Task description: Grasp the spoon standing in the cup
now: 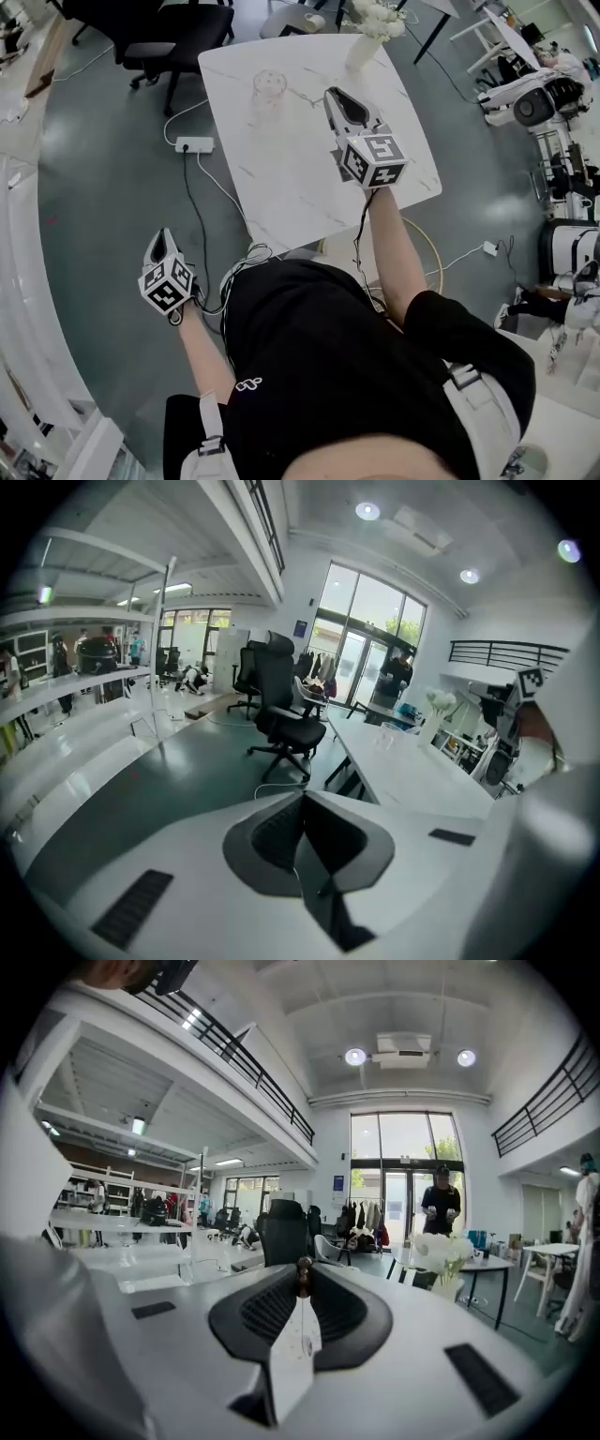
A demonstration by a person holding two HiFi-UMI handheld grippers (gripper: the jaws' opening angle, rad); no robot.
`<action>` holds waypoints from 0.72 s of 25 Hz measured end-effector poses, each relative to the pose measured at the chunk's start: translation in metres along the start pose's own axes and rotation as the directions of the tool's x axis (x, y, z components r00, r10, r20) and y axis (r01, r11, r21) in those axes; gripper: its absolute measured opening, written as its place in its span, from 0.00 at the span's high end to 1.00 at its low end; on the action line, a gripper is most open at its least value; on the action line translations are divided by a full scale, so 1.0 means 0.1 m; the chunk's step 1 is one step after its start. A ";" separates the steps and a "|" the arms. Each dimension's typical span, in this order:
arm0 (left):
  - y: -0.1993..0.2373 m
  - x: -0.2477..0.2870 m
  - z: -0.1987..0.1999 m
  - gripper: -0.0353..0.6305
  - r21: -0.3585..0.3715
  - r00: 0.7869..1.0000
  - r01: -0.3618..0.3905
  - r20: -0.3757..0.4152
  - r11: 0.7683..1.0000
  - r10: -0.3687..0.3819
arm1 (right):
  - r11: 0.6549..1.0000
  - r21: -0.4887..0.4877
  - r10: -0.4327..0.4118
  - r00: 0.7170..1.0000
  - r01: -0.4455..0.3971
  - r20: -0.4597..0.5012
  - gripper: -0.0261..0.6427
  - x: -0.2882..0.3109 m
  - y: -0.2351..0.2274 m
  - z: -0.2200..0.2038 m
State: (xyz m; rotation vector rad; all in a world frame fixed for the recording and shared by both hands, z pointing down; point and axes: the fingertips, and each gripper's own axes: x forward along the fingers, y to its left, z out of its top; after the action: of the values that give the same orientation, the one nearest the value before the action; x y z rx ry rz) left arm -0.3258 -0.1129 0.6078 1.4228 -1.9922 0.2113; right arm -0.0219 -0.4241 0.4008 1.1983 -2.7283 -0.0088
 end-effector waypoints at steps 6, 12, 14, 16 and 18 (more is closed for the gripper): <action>-0.93 0.16 0.96 0.92 0.150 0.968 0.133 0.191 0.980 -0.160 | 0.998 -0.001 0.065 0.996 -0.065 0.064 0.89 0.10 0.35 0.14; -2.23 0.14 1.99 0.92 0.367 0.846 0.287 0.335 0.885 -0.414 | 0.998 0.048 0.036 0.996 -0.039 0.077 0.89 0.03 0.42 0.17; -2.47 0.18 2.05 0.92 0.397 0.832 0.307 0.329 0.865 -0.446 | 0.998 0.064 0.011 0.997 -0.016 0.079 0.89 -0.01 0.35 0.18; -2.64 0.24 2.04 0.92 0.407 0.826 0.325 0.317 0.854 -0.465 | 0.997 0.077 -0.009 0.997 0.003 0.082 0.89 -0.04 0.28 0.18; -2.76 0.29 2.05 0.92 0.410 0.823 0.335 0.311 0.848 -0.476 | 0.996 0.084 -0.022 0.996 0.015 0.086 0.89 -0.05 0.23 0.18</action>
State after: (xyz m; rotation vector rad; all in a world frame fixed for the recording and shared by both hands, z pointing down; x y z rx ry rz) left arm -0.1734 -0.3440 0.4027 2.2427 -1.9541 0.0673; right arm -0.0375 -0.4059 0.3836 1.2738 -2.8184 0.0516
